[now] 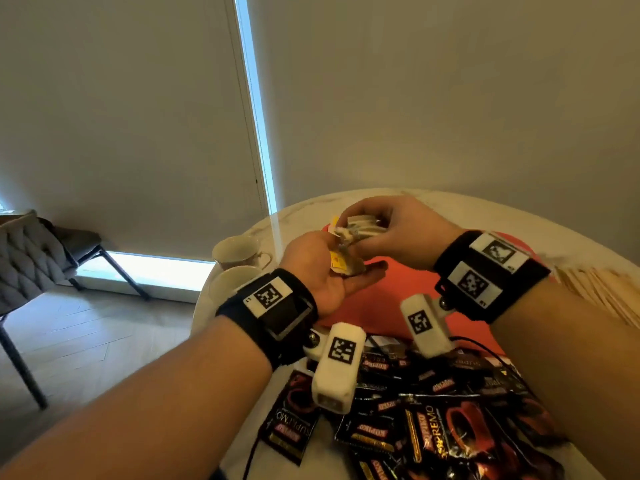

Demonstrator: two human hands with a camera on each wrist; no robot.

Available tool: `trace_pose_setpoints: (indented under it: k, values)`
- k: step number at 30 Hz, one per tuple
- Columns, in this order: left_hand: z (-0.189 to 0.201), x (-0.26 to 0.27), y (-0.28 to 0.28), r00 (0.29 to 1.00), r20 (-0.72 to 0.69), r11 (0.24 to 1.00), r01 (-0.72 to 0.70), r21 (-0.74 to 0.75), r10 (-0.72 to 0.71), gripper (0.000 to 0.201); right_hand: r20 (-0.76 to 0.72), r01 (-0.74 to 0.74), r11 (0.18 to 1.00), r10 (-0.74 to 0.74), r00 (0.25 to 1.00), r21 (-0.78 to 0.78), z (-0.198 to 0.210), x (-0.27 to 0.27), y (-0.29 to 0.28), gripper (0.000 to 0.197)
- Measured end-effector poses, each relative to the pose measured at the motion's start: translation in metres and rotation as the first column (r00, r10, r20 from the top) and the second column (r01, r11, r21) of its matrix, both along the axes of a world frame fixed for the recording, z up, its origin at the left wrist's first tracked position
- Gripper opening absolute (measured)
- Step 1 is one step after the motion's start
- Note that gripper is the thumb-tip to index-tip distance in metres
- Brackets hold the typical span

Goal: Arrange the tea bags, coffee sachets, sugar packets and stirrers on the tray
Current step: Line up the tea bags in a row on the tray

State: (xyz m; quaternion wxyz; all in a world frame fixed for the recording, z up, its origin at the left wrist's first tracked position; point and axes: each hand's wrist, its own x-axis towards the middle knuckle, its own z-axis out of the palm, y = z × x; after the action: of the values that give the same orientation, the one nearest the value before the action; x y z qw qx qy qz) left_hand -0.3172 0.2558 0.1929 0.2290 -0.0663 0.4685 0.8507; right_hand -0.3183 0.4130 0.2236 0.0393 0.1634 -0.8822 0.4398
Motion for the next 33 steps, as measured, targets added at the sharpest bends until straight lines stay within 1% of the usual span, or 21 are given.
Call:
trace_pose_setpoints:
  k: [2,4,5,6,8,9,10,12,13,14,15,16,18,19,21,23,25,28,29,31,33]
  values:
    - [-0.005,-0.007,0.008,0.999,-0.001,0.995,0.034,0.093,-0.034,0.048,-0.009,0.005,0.996,-0.004,1.0,0.087,-0.003,-0.002,-0.002,0.04]
    - [-0.008,-0.013,0.013,0.998,0.021,0.985,0.052,0.167,-0.056,0.062,0.012,0.012,0.991,-0.014,1.0,0.136,-0.004,-0.004,-0.001,0.042]
    - [-0.008,-0.015,0.016,0.998,0.031,0.981,0.051,0.186,-0.057,0.064,0.025,0.011,0.987,-0.015,1.0,0.158,-0.005,-0.005,0.001,0.043]
    - [-0.008,-0.019,0.019,0.998,0.027,0.982,0.046,0.182,-0.052,0.058,0.039,0.006,0.984,-0.013,0.999,0.176,-0.006,-0.007,0.003,0.043]
    - [-0.008,-0.024,0.024,0.999,0.012,0.988,0.041,0.147,-0.044,0.039,0.052,-0.011,0.982,0.002,0.999,0.187,-0.009,-0.012,0.007,0.041]
    - [-0.008,-0.027,0.026,0.999,0.011,0.992,0.035,0.123,-0.036,0.032,0.056,-0.016,0.987,0.007,0.998,0.159,-0.01,-0.013,0.01,0.042]
    - [-0.008,-0.03,0.028,1.0,0.012,0.993,0.026,0.111,-0.028,0.028,0.067,-0.022,0.995,0.015,0.998,0.097,-0.01,-0.014,0.012,0.049]
    - [-0.006,-0.035,0.032,1.0,-0.011,0.996,0.022,0.083,-0.021,0.024,0.103,-0.039,0.997,0.046,0.994,-0.063,-0.012,-0.017,0.02,0.072]
    - [-0.007,-0.036,0.034,0.999,-0.038,0.997,0.028,0.069,-0.025,0.023,0.122,-0.052,0.99,0.068,0.99,-0.129,-0.012,-0.017,0.024,0.078]
    - [-0.008,-0.038,0.037,0.997,-0.07,0.999,0.025,0.049,-0.021,0.023,0.138,-0.058,0.98,0.085,0.987,-0.192,-0.014,-0.018,0.027,0.077]
    - [-0.009,-0.038,0.039,0.995,-0.097,0.999,0.018,0.027,-0.015,0.023,0.143,-0.046,0.962,0.087,0.986,-0.269,-0.015,-0.02,0.03,0.07]
    - [-0.009,-0.04,0.041,0.993,-0.119,1.0,0.016,0.008,-0.015,0.025,0.14,-0.01,0.937,0.063,0.988,-0.348,-0.016,-0.022,0.032,0.056]
    - [-0.009,-0.043,0.043,0.986,-0.161,0.999,0.035,-0.014,-0.037,0.028,0.1,0.071,0.897,-0.03,0.994,-0.436,-0.018,-0.027,0.034,0.028]
    - [-0.01,-0.045,0.044,0.983,-0.176,0.999,0.044,-0.011,-0.045,0.03,0.067,0.102,0.886,-0.081,0.995,-0.453,-0.02,-0.03,0.036,0.023]
    - [-0.01,-0.048,0.044,0.975,-0.217,0.998,0.053,0.015,-0.048,0.026,0.002,0.147,0.863,-0.166,0.986,-0.484,-0.026,-0.034,0.039,0.022]
    - [-0.014,-0.052,0.043,0.958,-0.275,0.996,0.085,0.012,-0.078,0.021,-0.019,0.186,0.839,-0.228,0.973,-0.511,-0.03,-0.037,0.042,0.018]
    - [-0.018,-0.052,0.043,0.944,-0.313,0.994,0.112,-0.001,-0.107,0.021,0.012,0.207,0.821,-0.237,0.971,-0.532,-0.031,-0.037,0.042,0.017]
    - [-0.027,-0.055,0.042,0.939,-0.324,0.992,0.126,0.02,-0.113,0.023,0.089,0.235,0.834,-0.22,0.971,-0.499,-0.033,-0.04,0.042,0.018]
    - [-0.028,-0.055,0.042,0.942,-0.318,0.991,0.126,0.041,-0.107,0.025,0.11,0.245,0.844,-0.219,0.97,-0.478,-0.034,-0.042,0.043,0.019]
    - [-0.03,-0.056,0.041,0.945,-0.317,0.99,0.116,0.082,-0.085,0.04,0.123,0.246,0.863,-0.213,0.969,-0.441,-0.037,-0.046,0.044,0.025]
    - [-0.034,-0.058,0.039,0.945,-0.325,0.992,0.078,0.1,-0.042,0.053,0.126,0.257,0.857,-0.224,0.966,-0.446,-0.039,-0.049,0.046,0.021]
